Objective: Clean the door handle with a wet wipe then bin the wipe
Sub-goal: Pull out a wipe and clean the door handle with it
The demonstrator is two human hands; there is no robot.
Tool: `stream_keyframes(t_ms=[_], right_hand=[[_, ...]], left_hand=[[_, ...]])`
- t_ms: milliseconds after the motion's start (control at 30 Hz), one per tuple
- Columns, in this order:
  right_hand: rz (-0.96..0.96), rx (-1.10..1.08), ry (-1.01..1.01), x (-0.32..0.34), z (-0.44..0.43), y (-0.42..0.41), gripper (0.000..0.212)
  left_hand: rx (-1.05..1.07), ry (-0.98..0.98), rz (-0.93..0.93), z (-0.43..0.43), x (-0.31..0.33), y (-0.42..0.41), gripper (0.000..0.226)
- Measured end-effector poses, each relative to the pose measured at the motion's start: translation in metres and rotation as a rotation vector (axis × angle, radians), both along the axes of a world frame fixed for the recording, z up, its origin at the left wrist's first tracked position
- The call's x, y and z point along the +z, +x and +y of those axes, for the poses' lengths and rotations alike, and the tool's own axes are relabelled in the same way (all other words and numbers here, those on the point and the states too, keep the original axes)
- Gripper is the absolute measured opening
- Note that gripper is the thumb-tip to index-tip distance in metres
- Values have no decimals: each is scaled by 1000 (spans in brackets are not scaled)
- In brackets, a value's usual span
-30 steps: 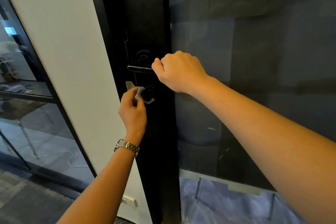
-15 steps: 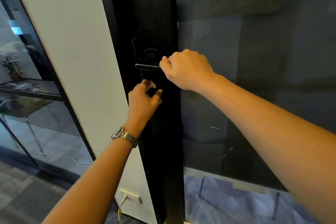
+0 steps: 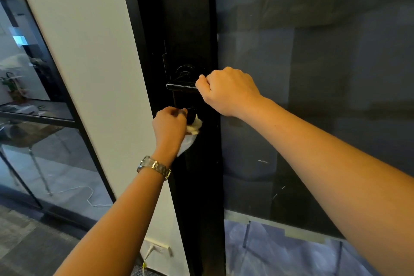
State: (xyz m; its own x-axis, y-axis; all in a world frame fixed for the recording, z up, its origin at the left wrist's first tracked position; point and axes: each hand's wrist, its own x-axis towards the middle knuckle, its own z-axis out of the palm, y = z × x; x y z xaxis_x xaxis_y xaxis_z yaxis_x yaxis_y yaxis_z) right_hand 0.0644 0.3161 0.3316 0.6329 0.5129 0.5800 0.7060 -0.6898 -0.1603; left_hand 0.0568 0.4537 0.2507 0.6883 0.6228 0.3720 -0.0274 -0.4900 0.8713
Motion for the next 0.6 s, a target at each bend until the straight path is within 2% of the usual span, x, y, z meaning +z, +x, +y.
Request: stream_keyframes(t_ms=[100,233,300,433,500,600], right_hand=[[-4,5,6,-1,1,2,57],[-1,6,6,-1,1,2,56],[-4,4,5,-1,1,2,57],[-7,3,8,-1,0,2,57],[-7,6,7,-1,0,2,57],[-10,8,7,-1,0,2,56]], left_hand=[[-8,404,-95,-7,-11,-8,23],[-108,748,-117,7,-17,-12,26],[-118,734,-119,12,-16,-10,25],[-50,299,-108,-1,-8,-7,21],[-13,268,-57,-7,-6,-4,23],[24,364,-4,-4,0,-1,25]])
